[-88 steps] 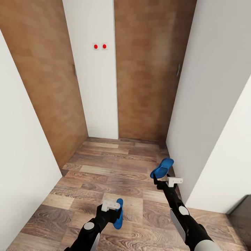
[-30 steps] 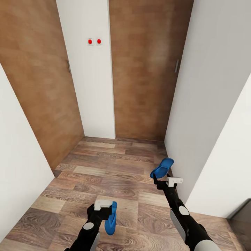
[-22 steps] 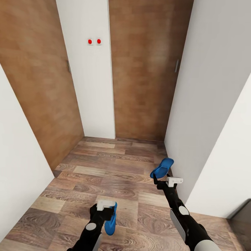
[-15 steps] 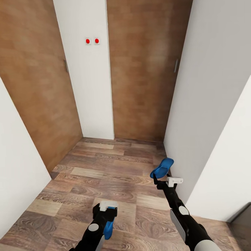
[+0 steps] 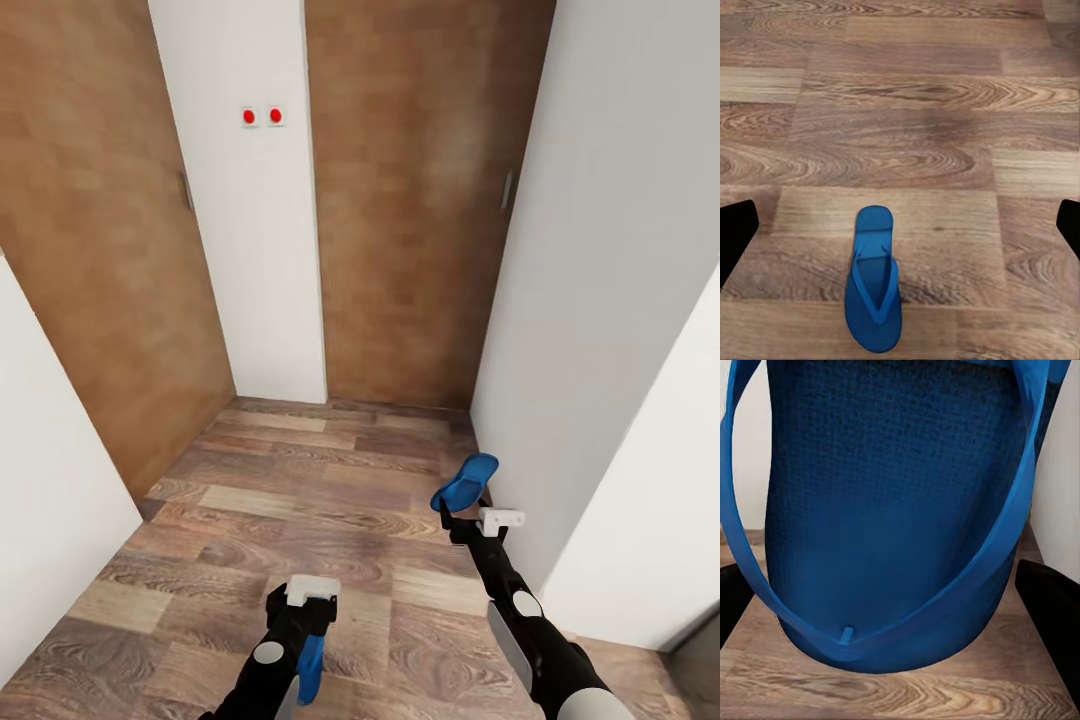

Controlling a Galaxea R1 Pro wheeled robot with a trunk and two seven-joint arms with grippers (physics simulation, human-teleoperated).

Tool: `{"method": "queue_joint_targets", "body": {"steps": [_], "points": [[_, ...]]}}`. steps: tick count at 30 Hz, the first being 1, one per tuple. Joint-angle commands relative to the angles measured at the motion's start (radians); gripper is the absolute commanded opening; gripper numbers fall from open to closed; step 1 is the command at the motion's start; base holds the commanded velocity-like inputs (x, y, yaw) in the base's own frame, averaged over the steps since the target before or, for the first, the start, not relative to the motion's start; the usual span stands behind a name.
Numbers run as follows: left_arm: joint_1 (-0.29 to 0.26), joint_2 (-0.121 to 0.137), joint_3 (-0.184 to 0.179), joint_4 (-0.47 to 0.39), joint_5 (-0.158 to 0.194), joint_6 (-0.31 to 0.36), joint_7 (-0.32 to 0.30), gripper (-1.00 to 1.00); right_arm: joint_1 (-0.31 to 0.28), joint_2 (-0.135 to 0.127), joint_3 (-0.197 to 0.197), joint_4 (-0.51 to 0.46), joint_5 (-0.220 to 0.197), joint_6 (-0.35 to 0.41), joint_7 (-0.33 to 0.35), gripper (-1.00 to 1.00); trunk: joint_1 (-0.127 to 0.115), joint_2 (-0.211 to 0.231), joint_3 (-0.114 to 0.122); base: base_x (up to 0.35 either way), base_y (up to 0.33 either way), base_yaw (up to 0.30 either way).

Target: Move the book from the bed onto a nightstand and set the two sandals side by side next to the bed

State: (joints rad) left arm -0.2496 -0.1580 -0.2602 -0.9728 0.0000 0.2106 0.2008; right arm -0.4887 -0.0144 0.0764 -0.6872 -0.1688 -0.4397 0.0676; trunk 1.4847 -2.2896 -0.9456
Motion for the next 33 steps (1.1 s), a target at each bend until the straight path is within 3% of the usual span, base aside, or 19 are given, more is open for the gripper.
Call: {"method": "queue_joint_targets", "body": {"steps": [1,11,15,17,19,21,30,33], "points": [[0.0,0.0,-0.003,-0.001,0.0,0.006,0.006,1.0,-0.001,-0.001,0.003,0.001,-0.011,-0.004,0.005,-1.0,0.0,0.0,-0.001,0.26,0.0,0.0],[0.0,0.0,-0.004,-0.001,0.0,0.007,0.01,1.0,-0.001,-0.001,0.003,0.001,-0.011,-0.004,0.005,-1.0,0.0,0.0,-0.001,0.059,0.0,0.0],[0.0,-0.001,-0.003,-0.004,0.0,0.011,0.013,1.0,-0.001,-0.001,0.003,0.001,-0.011,-0.004,0.005,-1.0,0.016,-0.028,-0.013,0.002,0.0,0.0],[0.0,-0.004,-0.002,-0.009,0.0,0.04,0.014,1.0,-0.001,-0.001,0.003,0.001,-0.011,-0.004,0.005,-1.0,0.02,-0.035,-0.017,0.0,0.0,0.0],[0.0,-0.01,-0.002,-0.028,0.0,0.13,0.014,1.0,-0.001,-0.001,0.003,0.001,-0.011,-0.004,0.005,-1.0,0.02,-0.035,-0.017,0.0,0.0,0.0],[0.0,-0.012,-0.002,-0.04,0.0,0.167,0.014,1.0,-0.001,-0.001,0.003,0.001,-0.011,-0.004,0.005,-1.0,0.02,-0.035,-0.017,0.0,0.0,0.0],[0.0,-0.014,-0.001,-0.047,0.0,0.192,0.012,1.0,-0.001,-0.001,0.003,0.001,-0.011,-0.004,0.005,-1.0,0.02,-0.035,-0.017,0.0,0.0,0.0],[0.0,-0.014,-0.001,-0.047,0.0,0.193,0.012,1.0,-0.001,-0.001,0.003,0.001,-0.011,-0.004,0.005,-1.0,0.031,-0.056,-0.026,0.0,0.0,0.0]]}}
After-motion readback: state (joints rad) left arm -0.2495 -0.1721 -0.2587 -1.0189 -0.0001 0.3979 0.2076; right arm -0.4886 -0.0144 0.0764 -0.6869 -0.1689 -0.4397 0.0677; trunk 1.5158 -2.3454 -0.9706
